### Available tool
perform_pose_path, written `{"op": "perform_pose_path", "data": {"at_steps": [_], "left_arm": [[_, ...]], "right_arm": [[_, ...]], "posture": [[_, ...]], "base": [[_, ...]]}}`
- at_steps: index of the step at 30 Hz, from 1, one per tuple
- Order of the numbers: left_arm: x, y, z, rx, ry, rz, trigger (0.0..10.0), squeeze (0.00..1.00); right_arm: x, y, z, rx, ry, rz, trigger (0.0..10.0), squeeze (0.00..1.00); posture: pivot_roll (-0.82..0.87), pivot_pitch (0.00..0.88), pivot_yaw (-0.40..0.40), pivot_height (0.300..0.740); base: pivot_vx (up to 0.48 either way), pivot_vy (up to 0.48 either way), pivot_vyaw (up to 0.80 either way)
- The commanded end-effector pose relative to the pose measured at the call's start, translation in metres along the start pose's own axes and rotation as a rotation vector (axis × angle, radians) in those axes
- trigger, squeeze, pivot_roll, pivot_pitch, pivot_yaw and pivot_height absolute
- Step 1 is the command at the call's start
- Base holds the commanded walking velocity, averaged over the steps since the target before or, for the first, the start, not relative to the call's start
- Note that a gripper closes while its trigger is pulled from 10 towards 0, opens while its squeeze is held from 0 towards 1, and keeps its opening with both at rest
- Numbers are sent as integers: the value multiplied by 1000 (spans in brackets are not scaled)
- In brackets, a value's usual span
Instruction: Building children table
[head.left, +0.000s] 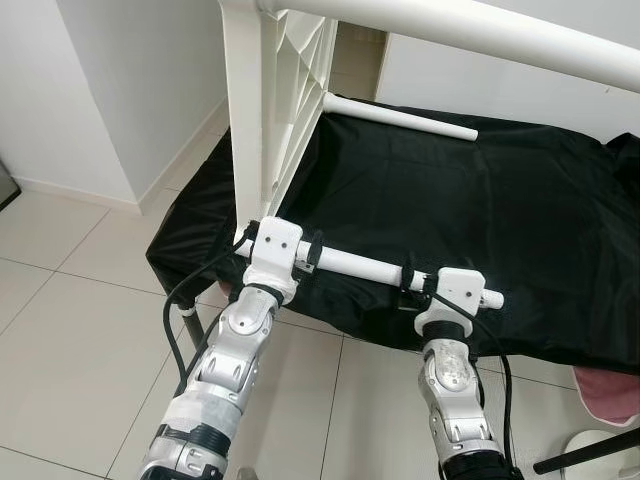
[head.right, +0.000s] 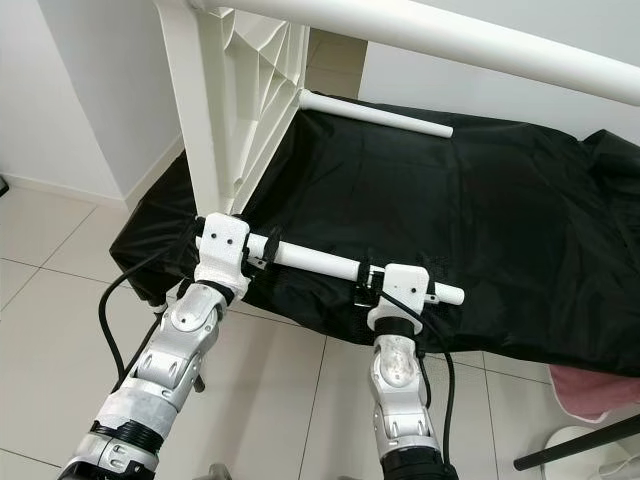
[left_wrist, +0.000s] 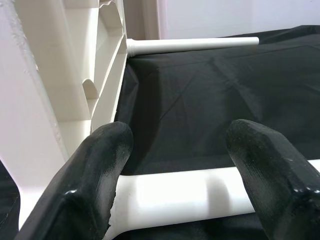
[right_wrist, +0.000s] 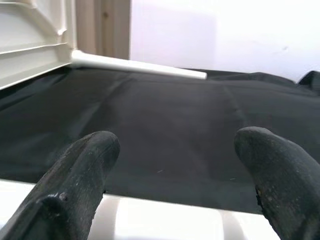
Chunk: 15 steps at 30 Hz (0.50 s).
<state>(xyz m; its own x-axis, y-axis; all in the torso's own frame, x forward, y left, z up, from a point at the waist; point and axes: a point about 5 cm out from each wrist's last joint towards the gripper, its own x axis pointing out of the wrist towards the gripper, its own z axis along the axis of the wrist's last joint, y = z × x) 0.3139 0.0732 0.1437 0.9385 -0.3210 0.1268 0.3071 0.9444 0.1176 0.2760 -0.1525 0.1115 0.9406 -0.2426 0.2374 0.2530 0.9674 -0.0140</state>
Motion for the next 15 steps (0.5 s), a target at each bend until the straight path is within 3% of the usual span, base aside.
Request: {"op": "perform_pose_path", "data": {"at_steps": [1, 10, 15], "left_arm": [[0, -6, 3, 10, -14, -103, 10000, 0], [2, -11, 4, -6, -13, -126, 10000, 0], [-2, -14, 0, 68, -13, -175, 10000, 0]], "right_arm": [[0, -5, 1, 3, -8, -29, 10000, 0], [2, -7, 4, -1, -19, -41, 10000, 0], [0, -18, -1, 12, 11, -93, 10000, 0]], "posture": [[-16, 0, -17, 740], [-22, 0, -20, 740], [-21, 0, -19, 740]], "base": [[0, 0, 0], [0, 0, 0], [0, 0, 0]]}}
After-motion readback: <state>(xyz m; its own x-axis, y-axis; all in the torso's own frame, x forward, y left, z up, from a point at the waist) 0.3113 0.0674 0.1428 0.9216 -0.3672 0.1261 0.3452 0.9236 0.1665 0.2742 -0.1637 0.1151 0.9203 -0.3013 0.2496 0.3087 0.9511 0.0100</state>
